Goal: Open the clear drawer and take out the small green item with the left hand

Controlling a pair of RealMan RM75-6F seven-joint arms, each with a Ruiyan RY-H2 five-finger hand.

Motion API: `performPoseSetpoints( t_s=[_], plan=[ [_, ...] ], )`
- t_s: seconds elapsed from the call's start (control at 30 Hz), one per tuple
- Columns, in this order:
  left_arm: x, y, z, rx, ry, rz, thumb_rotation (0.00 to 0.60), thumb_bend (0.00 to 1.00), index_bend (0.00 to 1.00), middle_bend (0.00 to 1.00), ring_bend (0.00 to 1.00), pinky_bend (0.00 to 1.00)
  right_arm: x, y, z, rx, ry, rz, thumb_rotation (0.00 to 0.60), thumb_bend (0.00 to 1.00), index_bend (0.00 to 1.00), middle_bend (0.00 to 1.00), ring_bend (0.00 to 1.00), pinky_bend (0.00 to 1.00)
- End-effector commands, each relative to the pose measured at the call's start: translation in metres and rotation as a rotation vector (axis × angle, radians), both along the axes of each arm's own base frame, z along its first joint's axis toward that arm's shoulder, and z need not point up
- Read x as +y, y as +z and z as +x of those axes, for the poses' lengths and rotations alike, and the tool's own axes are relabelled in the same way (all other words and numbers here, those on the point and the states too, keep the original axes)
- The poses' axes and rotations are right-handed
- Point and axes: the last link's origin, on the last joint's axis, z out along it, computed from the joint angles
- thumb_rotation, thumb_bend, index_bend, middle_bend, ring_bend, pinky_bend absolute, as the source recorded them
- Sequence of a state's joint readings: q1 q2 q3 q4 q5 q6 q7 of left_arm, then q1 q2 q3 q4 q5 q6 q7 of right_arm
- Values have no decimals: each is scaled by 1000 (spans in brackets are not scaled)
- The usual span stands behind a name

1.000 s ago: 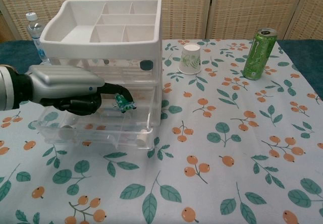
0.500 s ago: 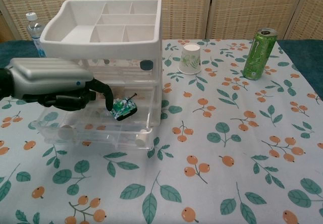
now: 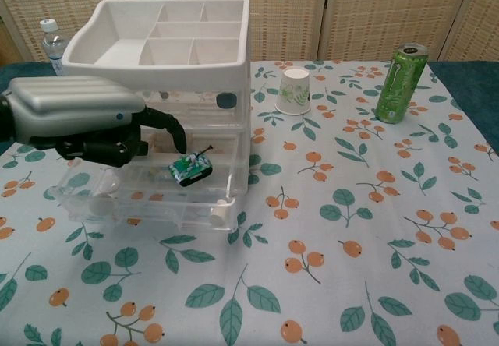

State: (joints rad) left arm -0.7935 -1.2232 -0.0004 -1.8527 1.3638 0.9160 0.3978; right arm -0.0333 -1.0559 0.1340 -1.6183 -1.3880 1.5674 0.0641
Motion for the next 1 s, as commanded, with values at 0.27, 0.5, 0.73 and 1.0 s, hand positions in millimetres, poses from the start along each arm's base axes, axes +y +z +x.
performPoseSetpoints(
  t_s=[0.27,0.5,0.73,1.0],
  plan=[
    [3,-11,1,-18,-5,-49,229,921,190,909,951,1000,0,-1,-1,-4,-2,0,600,339,0,0,25,57],
    [8,-21,-2,5,-3,-57,237,914,179,905,949,1000,1,-1,-2,-6,-3,-1,600,339,0,0,25,57],
    [12,-22,-8,48,2,-37,241,914,200,905,949,1000,1,0,-2,-8,-1,-4,600,339,0,0,25,57],
    [5,-13,-14,92,14,-24,243,914,251,904,949,1000,0,0,-2,-9,3,-3,600,339,0,0,25,57]
  ],
)
